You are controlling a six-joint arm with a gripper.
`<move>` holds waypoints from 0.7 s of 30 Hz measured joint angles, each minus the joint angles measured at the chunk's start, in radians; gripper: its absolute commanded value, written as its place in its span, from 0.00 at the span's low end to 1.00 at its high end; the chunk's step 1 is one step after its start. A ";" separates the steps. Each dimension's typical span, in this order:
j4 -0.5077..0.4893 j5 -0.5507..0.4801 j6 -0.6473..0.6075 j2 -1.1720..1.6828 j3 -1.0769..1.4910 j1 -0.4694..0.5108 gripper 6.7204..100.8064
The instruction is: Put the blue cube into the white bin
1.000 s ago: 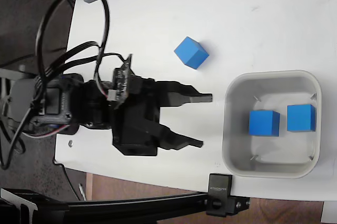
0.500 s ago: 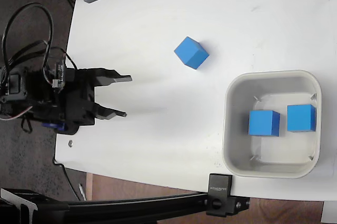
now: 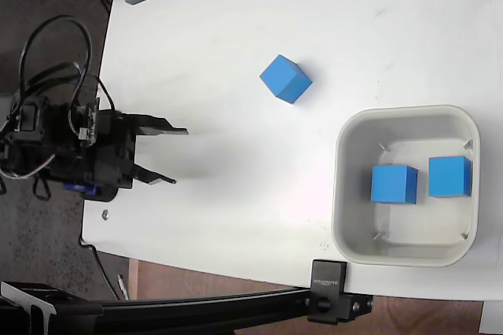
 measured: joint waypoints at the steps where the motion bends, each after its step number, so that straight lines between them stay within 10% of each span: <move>1: -0.003 0.008 0.002 0.008 0.011 -0.003 0.99; 21: -0.006 0.040 0.014 0.026 0.049 -0.005 0.99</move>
